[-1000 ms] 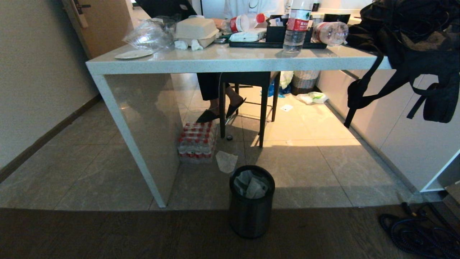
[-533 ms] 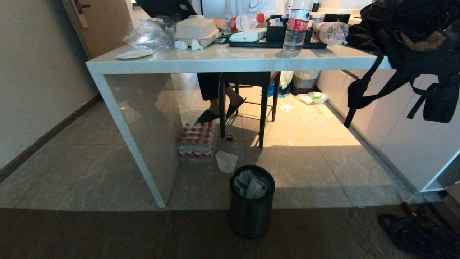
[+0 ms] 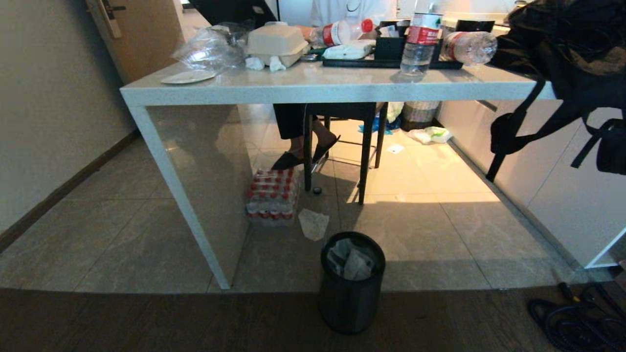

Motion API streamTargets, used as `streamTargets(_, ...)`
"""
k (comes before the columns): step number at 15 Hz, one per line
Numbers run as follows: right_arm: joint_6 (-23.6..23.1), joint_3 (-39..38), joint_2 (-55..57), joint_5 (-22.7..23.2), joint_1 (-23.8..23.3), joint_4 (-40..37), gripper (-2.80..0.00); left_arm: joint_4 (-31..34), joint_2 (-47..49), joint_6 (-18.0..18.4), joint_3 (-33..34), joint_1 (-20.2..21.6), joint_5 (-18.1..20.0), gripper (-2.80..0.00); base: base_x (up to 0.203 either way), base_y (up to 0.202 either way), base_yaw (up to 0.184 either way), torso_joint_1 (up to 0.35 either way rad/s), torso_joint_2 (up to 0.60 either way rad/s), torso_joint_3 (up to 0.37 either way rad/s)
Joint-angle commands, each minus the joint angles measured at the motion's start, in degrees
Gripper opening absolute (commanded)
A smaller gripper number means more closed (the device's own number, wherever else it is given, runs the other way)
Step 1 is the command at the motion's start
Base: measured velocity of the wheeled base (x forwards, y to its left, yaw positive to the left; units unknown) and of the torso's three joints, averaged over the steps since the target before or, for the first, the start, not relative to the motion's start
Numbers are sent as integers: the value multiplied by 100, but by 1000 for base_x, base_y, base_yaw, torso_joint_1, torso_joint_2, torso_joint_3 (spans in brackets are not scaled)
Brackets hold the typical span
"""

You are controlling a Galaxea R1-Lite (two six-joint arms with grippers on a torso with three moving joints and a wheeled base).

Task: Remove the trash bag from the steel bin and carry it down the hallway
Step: Place the outer trash can on the ground

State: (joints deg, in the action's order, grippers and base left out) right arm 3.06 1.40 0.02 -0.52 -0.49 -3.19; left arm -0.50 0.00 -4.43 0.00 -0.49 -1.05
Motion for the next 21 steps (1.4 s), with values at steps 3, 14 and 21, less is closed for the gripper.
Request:
streamTargets(3,2,0,-11,0,5,-6,-280,-3,0,-23,0,5,-1,-280,197,195,4,-2,2,2)
streamTargets(14,2,0,-11,0,5,-6,-280,6,0,-40,0,5,-9,-280,30,42,0,1,2,-1)
streamTargets(21,2,0,-11,-3,5,-3,-280,6,0,-96,0,5,-3,-280,0,0,0,0,0,0)
